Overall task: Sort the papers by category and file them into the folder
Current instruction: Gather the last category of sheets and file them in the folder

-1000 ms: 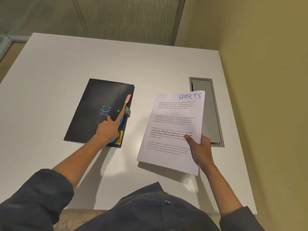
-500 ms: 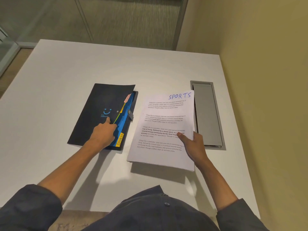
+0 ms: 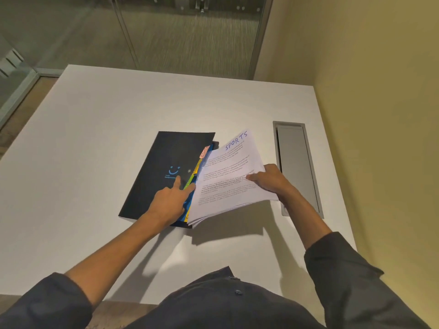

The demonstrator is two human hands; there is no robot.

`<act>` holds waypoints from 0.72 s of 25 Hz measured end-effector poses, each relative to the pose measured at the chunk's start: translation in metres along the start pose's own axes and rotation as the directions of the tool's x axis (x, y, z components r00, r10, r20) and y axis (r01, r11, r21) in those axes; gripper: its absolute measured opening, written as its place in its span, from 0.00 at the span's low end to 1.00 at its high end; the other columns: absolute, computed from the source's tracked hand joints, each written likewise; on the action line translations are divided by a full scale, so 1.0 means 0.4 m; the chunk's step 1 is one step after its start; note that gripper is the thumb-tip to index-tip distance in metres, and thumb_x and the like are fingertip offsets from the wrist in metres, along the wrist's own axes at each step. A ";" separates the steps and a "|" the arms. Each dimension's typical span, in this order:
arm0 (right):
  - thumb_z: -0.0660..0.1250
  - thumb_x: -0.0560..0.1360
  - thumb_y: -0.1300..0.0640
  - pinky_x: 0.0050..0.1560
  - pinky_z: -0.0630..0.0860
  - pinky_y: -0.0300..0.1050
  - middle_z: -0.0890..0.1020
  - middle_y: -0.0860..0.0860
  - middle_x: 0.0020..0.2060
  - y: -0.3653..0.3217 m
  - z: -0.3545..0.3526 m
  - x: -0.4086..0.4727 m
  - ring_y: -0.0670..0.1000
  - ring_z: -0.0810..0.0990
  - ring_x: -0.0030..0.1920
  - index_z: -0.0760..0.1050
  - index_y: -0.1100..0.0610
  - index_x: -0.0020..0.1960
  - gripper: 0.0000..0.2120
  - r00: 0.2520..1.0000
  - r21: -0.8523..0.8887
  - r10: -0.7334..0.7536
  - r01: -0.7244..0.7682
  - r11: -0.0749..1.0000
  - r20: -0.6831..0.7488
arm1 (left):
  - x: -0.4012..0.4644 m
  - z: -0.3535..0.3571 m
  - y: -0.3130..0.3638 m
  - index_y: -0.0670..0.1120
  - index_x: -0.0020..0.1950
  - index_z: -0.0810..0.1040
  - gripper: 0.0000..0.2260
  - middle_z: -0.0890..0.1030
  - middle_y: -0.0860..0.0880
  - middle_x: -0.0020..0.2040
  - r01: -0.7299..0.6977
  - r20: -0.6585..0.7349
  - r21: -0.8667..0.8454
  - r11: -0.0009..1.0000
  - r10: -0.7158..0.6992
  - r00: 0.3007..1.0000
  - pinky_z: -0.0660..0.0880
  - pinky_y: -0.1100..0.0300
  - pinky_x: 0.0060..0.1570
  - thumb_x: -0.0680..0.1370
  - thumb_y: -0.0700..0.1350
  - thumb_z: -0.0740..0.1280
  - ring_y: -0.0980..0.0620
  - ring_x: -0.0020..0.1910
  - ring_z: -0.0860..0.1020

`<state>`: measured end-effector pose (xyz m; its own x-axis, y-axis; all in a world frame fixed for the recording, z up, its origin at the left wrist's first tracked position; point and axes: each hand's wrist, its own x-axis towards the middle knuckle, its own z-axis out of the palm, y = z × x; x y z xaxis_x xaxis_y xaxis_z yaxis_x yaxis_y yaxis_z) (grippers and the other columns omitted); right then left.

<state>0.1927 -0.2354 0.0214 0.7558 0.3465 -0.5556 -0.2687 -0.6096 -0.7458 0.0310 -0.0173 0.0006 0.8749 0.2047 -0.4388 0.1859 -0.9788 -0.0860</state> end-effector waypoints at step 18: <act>0.71 0.76 0.55 0.40 0.75 0.36 0.81 0.56 0.55 -0.009 -0.075 0.057 0.53 0.80 0.48 0.77 0.62 0.63 0.18 0.969 -0.361 0.083 0.006 0.933 0.232 | -0.025 -0.033 0.009 0.55 0.70 0.65 0.20 0.56 0.44 0.78 -0.139 0.111 0.025 0.990 0.136 0.985 0.71 0.59 0.42 0.78 0.47 0.61 0.44 0.53 0.79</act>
<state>0.2290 -0.2468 0.0227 0.5719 0.4504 -0.6857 -0.0303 -0.8237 -0.5663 0.0288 -0.0226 0.0164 0.8371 0.0679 -0.5428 0.0510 -0.9976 -0.0461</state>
